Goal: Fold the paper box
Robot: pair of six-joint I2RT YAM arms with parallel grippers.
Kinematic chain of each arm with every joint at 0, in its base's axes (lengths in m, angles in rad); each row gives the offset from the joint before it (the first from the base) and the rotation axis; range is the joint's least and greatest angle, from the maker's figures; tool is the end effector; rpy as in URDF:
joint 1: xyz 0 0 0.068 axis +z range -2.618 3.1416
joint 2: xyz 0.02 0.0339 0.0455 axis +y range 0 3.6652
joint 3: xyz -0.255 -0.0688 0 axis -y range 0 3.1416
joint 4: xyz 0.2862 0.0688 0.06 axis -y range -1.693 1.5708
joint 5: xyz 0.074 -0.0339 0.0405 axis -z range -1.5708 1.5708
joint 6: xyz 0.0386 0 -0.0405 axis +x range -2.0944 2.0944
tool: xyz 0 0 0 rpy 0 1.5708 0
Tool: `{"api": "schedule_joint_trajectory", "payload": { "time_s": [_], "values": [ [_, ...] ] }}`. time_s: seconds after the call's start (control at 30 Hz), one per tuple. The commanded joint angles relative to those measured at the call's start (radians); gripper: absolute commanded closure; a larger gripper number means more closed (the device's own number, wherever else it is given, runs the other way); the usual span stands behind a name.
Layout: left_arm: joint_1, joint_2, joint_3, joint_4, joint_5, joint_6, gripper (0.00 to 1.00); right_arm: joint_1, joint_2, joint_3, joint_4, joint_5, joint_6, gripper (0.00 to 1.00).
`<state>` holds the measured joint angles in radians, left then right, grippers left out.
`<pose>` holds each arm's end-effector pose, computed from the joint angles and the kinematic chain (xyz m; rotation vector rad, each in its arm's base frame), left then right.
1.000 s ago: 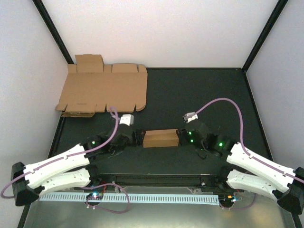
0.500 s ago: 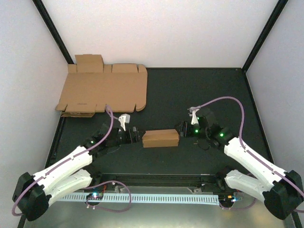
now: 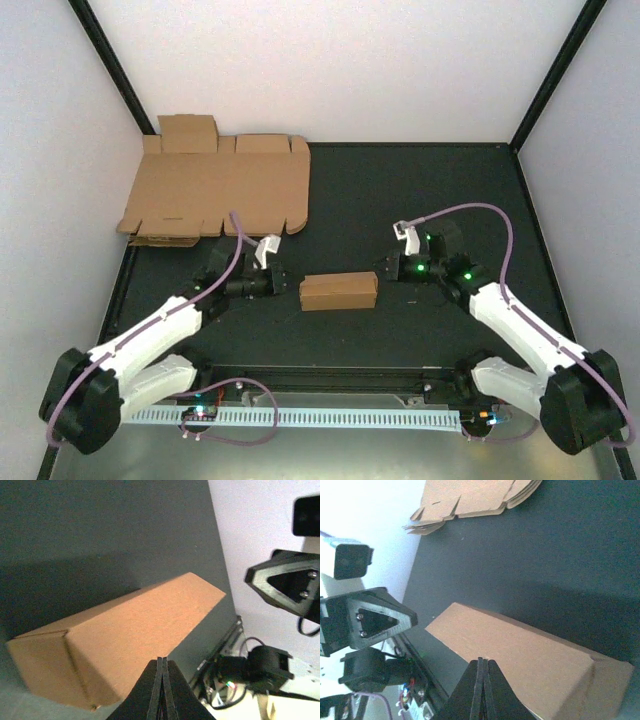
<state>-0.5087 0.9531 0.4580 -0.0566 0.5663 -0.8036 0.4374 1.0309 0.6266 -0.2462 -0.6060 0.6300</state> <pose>0.2025 -0.1366 0.1823 0.0322 2.3456 -1.3231 0.2260 0.1300 0.2108 -0.1367 2.3783 1.2272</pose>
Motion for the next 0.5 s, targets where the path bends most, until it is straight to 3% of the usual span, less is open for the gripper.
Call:
{"api": "schedule_joint_trajectory", "payload": {
  "time_s": [0.0, 0.47],
  "values": [
    [0.009, 0.127, 0.084, 0.087, 0.201, 0.016, 0.98, -0.004, 0.085, 0.007, 0.133, -0.180, 0.032, 0.98],
    [0.009, 0.234, 0.005, 0.138, 0.208, 0.012, 0.98, -0.005, 0.185, -0.161, 0.286, -0.228, 0.096, 0.98]
  ]
}}
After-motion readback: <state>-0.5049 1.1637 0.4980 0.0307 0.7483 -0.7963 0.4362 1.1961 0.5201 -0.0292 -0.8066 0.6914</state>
